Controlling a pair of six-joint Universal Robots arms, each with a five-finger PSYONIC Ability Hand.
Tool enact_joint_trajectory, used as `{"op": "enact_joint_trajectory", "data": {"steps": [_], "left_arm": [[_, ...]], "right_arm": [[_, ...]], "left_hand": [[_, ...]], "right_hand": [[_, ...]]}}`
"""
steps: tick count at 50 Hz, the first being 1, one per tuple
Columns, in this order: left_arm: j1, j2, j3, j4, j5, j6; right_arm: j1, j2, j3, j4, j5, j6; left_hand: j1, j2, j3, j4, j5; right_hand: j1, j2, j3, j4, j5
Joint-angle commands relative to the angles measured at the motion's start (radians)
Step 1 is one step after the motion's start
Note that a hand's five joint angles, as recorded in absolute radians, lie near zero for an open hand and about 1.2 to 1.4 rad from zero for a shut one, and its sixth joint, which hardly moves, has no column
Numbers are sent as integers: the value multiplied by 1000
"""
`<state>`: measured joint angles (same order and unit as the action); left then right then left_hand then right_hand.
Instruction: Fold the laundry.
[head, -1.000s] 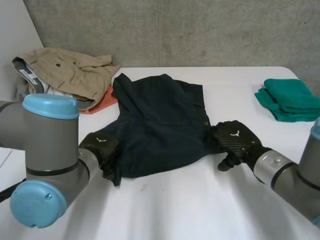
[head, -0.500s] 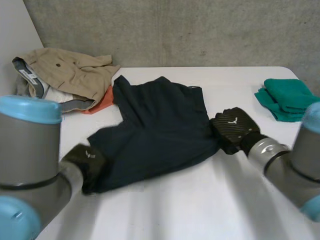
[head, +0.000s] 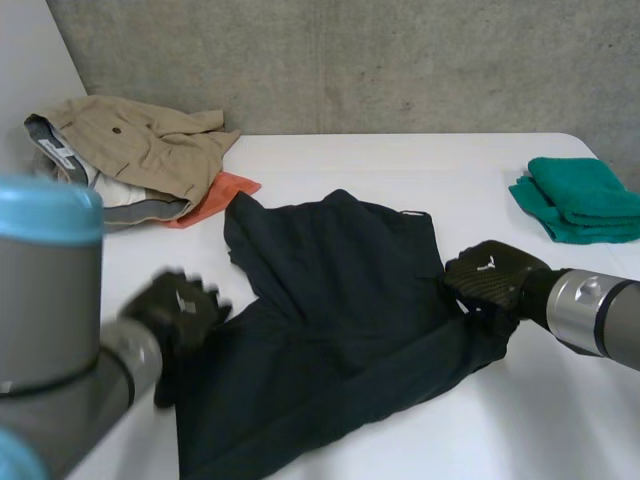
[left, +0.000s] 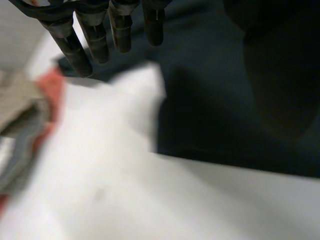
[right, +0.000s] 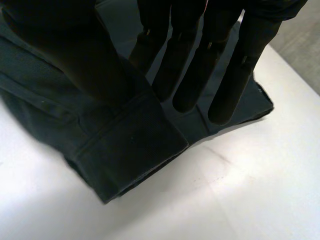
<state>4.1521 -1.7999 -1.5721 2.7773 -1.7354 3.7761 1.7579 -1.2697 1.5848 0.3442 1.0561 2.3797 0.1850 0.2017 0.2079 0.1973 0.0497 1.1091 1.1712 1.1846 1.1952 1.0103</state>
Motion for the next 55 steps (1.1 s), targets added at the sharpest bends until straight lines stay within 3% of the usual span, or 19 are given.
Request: {"op": "enact_joint_trajectory", "data": {"steps": [1, 3, 4, 6, 12, 19, 30, 36, 37, 38, 42, 48, 55], "left_arm": [[147, -139, 180, 214, 141, -35], [172, -197, 228, 228, 198, -41], [193, -257, 280, 225, 258, -48], [207, -315, 329, 222, 307, -55], [235, -521, 519, 203, 434, -62], [220, -682, 697, 151, 418, -56], [175, -766, 796, 102, 404, 13], [161, -782, 816, 105, 396, 44], [155, -788, 825, 105, 389, 47], [154, -789, 830, 105, 382, 48], [151, -765, 830, 97, 283, 60], [120, -607, 677, 64, 13, 100], [132, -541, 529, 12, -49, 241]], "right_arm": [[8, 24, 12, -103, -5, 82], [12, 27, 18, -120, -4, 87], [17, 29, 23, -135, -1, 90], [21, 30, 27, -149, -1, 93], [26, 52, 32, -172, 1, 96], [26, 76, 32, -186, 1, 93], [20, 95, 29, -195, 1, 92], [25, 95, 34, -195, -1, 92], [26, 95, 34, -195, -1, 92], [26, 95, 37, -195, -1, 92], [29, 95, 41, -195, 1, 90], [29, 92, 44, -192, 2, 82], [43, 81, 50, -188, 5, 85]], "left_hand": [[154, 137, 131, 141, 114], [269, 252, 246, 256, 229], [461, 444, 438, 449, 422], [624, 607, 601, 611, 584], [745, 728, 722, 732, 705], [666, 649, 643, 653, 626], [484, 467, 461, 471, 444], [805, 789, 782, 793, 766], [1077, 1060, 1054, 1064, 1038], [1202, 1185, 1179, 1189, 1162], [1211, 1195, 1188, 1199, 1172], [1211, 1195, 1188, 1199, 1172], [1211, 1195, 1188, 1199, 1172]], "right_hand": [[287, 225, 212, 201, 211], [287, 225, 212, 201, 211], [287, 225, 212, 201, 211], [287, 225, 212, 201, 211], [287, 225, 212, 201, 211], [287, 225, 212, 201, 211], [287, 225, 212, 201, 211], [287, 225, 212, 201, 211], [287, 225, 212, 201, 211], [287, 225, 212, 201, 211], [287, 225, 212, 201, 211], [287, 225, 212, 201, 211], [287, 225, 212, 201, 211]]}}
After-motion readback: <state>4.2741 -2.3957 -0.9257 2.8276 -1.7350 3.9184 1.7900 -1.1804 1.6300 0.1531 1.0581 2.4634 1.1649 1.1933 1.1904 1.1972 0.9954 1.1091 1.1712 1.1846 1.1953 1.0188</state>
